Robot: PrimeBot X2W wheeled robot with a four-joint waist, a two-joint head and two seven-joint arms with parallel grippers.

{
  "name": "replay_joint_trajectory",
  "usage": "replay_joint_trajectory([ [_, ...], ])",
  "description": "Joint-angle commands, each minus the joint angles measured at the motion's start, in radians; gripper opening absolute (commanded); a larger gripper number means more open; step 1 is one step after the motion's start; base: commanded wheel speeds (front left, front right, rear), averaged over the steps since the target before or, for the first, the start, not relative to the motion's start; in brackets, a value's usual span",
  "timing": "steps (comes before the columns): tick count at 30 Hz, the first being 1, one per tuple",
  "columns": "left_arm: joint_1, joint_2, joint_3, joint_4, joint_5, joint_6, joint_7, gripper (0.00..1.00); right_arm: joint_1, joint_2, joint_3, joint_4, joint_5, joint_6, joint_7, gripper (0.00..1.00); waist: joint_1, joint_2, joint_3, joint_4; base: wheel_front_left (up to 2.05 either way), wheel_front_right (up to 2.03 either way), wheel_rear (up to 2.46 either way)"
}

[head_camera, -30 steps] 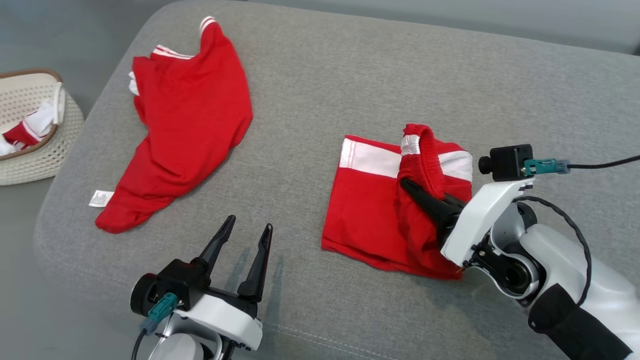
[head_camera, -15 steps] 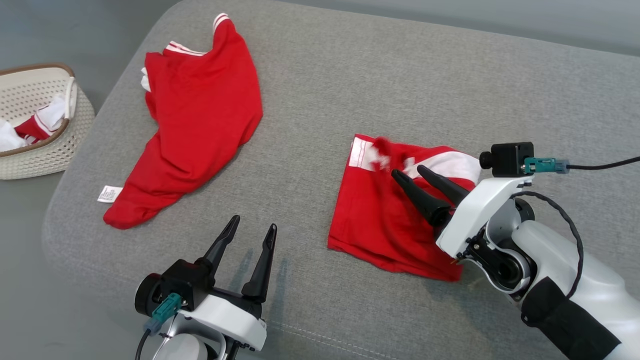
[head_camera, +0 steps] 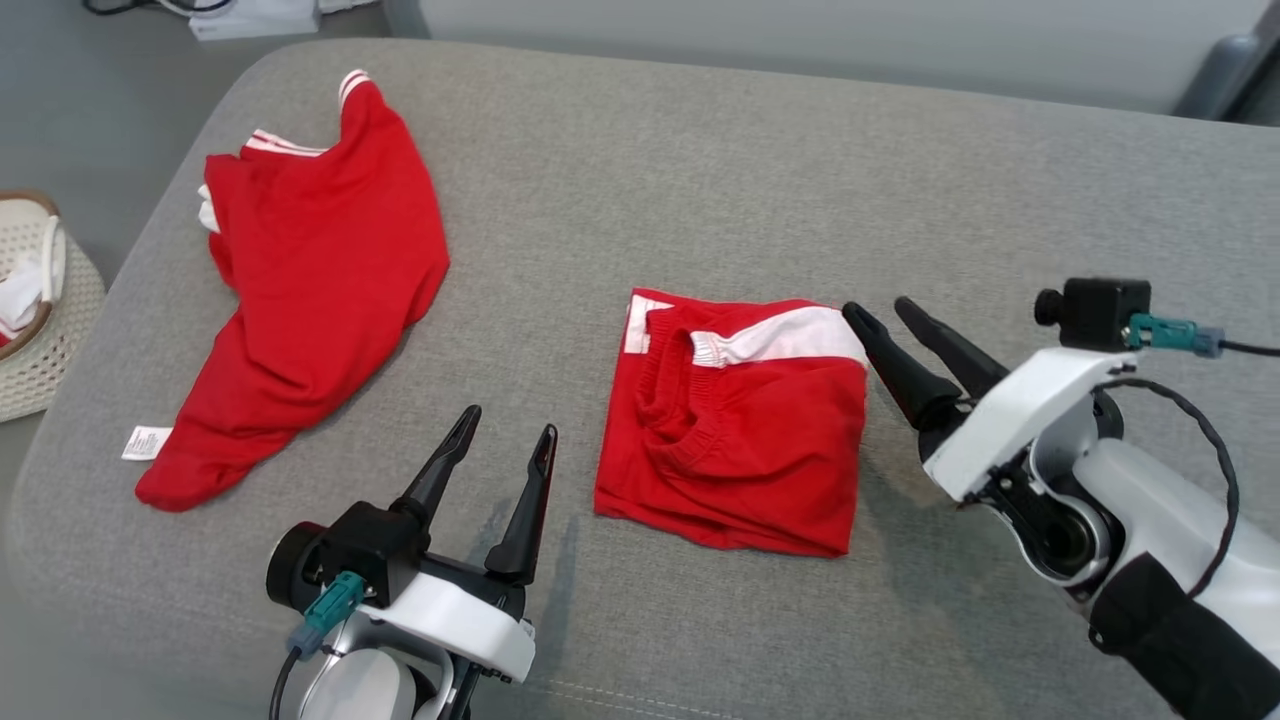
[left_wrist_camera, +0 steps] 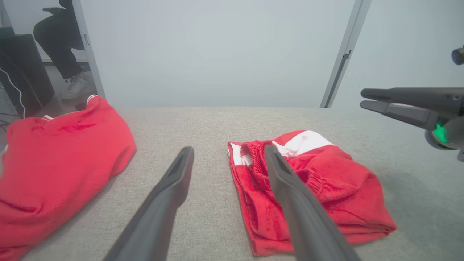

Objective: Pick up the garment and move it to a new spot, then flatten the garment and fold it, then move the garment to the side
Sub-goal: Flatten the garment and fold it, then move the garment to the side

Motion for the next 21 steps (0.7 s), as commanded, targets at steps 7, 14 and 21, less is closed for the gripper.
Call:
replay_joint_trajectory([
  [7, -0.022, 0.009, 0.036, -0.041, 0.023, 0.003, -0.010, 1.00, 0.104, -0.025, 0.004, -0.001, 0.037, 0.000, -0.060, 1.00, 0.0000, 0.0000, -0.034, -0.066, 0.00, 0.00, 0.00],
  [14, -0.005, 0.009, 0.043, -0.035, 0.025, 0.004, -0.010, 1.00, 0.161, -0.022, 0.006, 0.020, 0.030, 0.000, -0.094, 1.00, 0.0000, 0.0000, -0.051, -0.106, 0.00, 0.00, 0.00],
  [21, -0.004, 0.009, 0.039, -0.029, 0.026, 0.001, -0.010, 1.00, 0.186, 0.001, 0.018, 0.042, 0.012, 0.000, -0.104, 1.00, 0.0000, 0.0000, -0.046, -0.115, 0.00, 0.00, 0.00],
])
